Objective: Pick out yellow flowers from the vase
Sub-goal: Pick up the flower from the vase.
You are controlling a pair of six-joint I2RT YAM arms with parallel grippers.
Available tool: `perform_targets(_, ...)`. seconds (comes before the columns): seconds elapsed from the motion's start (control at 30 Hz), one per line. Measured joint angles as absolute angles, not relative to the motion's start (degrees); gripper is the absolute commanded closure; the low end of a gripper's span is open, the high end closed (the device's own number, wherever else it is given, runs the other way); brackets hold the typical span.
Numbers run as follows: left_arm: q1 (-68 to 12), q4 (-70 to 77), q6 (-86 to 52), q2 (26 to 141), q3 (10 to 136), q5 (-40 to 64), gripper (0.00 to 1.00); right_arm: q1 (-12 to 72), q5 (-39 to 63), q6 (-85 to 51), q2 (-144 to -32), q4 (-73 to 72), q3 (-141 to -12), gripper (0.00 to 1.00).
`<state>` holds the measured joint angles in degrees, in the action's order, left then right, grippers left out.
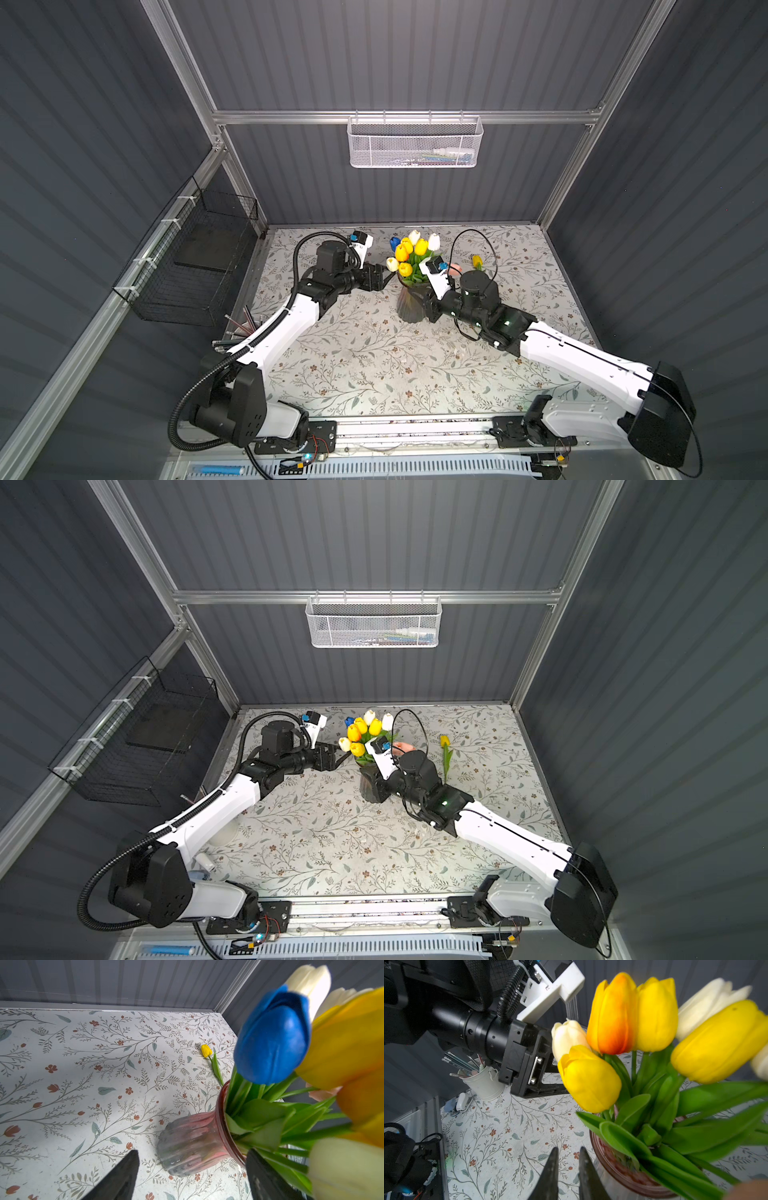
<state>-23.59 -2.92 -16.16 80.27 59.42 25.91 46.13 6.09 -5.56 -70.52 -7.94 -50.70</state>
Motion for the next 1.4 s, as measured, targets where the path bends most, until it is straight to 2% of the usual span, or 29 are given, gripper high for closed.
perform_targets(0.77,-23.59,-2.04,-16.34,82.17,59.42,26.24,0.18,46.17,-1.52,-2.20,-75.88,-12.84,-53.98,0.82)
perform_targets(1.4,-23.59,-2.04,-16.32,82.81,59.42,26.24,0.18,46.17,-2.81,-0.43,-79.35,-12.78,-56.38,0.75)
